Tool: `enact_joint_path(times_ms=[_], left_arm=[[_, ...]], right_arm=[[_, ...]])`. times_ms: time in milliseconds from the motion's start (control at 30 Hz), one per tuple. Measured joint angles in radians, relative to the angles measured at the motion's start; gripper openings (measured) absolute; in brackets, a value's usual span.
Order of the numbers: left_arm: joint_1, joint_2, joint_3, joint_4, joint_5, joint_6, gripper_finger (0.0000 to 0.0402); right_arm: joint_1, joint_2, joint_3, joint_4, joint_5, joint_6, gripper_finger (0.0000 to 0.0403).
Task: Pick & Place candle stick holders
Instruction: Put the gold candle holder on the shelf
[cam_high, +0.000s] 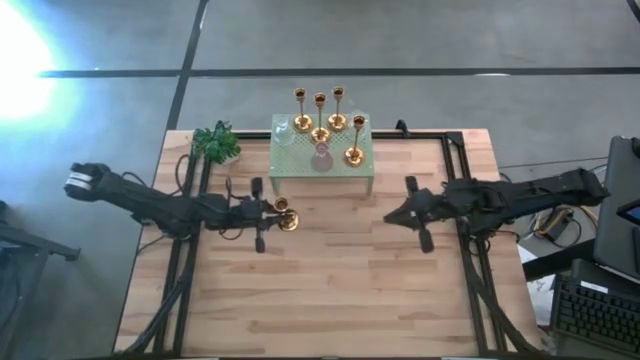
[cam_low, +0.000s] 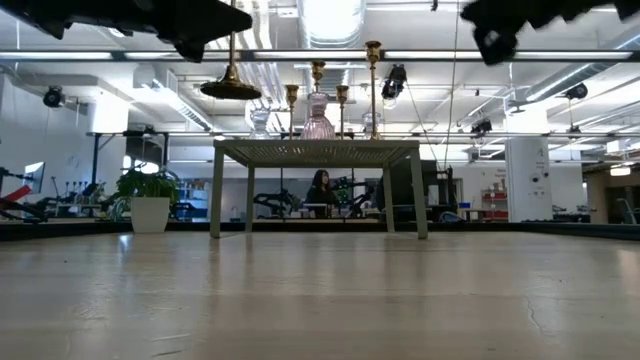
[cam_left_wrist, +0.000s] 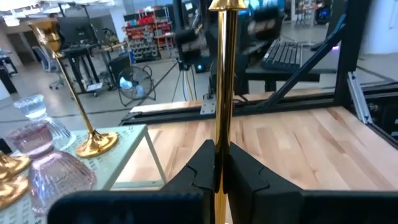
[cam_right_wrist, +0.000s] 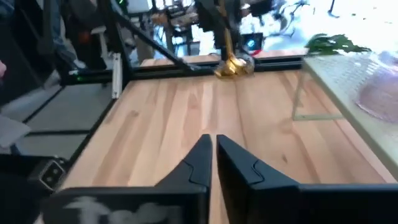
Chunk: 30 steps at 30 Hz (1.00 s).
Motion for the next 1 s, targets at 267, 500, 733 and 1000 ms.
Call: enact_joint_path(times_ms=[267,500,733,1000], left_arm=[[0.003,-0.076,-0.063,-0.005,-0.107,0.039,0.0019],[0.047,-0.111,-0.079,0.01,-0.122,0.061,0.0019],[0.137,-0.114,-0.079,0.048,-0.114,0.091,0.0019],[0.277,-0.09,-0.078,0.111,-0.058,0.056,0.0019]], right_arm=[[-0.02,-0.262,-0.311,0.234,0.004,-0.054,0.0008],[-0.025,-0.391,-0.439,0.257,0.037,-0.066,0.0008],[-0.026,-0.499,-0.528,0.255,0.106,-0.088,0.0008],[-0.028,-0.618,-0.606,0.234,0.139,-0.155,0.0008]])
